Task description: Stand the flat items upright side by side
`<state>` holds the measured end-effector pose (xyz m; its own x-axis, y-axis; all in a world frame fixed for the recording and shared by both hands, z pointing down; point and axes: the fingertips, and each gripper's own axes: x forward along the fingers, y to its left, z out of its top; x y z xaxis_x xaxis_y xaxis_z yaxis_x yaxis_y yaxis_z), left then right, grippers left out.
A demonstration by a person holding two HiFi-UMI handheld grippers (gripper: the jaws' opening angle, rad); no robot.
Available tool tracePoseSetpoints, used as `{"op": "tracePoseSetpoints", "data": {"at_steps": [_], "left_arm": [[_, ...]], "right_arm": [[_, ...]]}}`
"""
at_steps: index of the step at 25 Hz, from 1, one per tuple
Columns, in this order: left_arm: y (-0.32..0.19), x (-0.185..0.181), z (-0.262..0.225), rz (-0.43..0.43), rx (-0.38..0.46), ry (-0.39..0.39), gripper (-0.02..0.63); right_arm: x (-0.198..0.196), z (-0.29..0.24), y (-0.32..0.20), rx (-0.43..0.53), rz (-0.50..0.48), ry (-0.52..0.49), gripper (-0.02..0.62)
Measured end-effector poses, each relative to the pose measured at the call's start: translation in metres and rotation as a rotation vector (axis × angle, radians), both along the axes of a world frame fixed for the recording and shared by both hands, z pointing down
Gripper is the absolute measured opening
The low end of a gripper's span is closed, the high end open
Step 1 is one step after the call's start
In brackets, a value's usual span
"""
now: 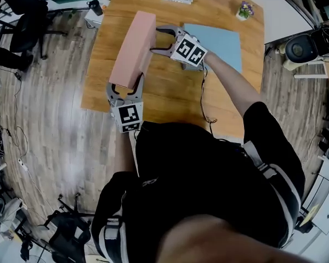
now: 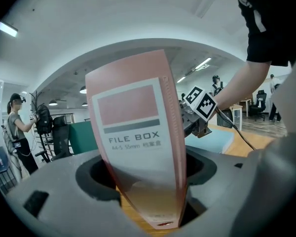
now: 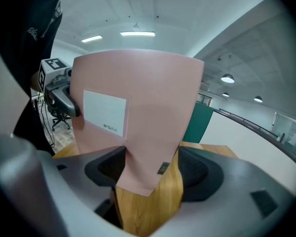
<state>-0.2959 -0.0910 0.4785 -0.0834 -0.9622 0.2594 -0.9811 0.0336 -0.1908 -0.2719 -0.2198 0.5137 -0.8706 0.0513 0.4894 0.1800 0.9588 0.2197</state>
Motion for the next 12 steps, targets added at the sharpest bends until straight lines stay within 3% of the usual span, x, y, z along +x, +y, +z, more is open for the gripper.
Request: {"op": "tracePoseSetpoints", "data": {"at_steps": [6,12], "left_arm": [[-0.009,-0.021,0.000,-0.080,0.008,0.025,0.357],[-0.009,-0.033,-0.002,-0.090,0.009,0.038,0.359]], "right_arm": [[-0.039,-0.003,-0.012,0.020,-0.037,0.011,0.333],[-0.046,-0.007,-0.016,-0.015,0.036,-0.030,0.334]]}}
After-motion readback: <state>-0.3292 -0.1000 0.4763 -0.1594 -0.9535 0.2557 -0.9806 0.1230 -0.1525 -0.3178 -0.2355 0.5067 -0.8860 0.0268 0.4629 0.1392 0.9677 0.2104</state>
